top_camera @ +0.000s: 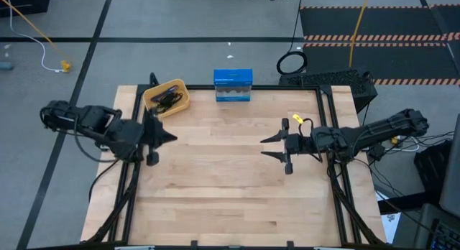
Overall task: Pick and place USB-C Cables
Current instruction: Return to Home Position
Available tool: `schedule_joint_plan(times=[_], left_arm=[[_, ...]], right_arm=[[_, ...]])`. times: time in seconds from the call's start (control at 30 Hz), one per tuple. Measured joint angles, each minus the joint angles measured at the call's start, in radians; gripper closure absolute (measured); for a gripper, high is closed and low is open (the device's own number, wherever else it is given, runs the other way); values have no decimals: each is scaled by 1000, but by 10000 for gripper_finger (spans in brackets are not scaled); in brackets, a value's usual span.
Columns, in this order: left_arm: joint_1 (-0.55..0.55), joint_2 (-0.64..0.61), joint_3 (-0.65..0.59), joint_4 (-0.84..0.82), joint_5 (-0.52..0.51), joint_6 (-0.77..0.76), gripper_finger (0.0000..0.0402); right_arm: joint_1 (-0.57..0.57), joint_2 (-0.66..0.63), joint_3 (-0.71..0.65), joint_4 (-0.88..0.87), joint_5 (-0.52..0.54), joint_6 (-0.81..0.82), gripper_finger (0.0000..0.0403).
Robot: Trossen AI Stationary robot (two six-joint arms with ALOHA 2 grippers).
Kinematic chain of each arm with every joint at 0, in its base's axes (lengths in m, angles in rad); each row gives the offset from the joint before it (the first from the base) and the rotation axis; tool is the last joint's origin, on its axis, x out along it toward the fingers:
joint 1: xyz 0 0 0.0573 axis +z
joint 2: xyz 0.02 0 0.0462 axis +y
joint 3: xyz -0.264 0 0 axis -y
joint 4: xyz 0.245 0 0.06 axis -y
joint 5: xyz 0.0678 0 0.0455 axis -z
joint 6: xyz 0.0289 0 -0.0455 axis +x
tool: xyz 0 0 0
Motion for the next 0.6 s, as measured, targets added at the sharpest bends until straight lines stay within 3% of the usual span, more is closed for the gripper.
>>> schedule_joint_plan(times=[0.3,0.6], left_arm=[[-72,-38,-217,311,-2,149,392],[-72,-176,-449,563,-37,214,390]], right_arm=[[0,-11,0,-4,0,-16,257],[0,-26,-8,-50,0,-48,335]])
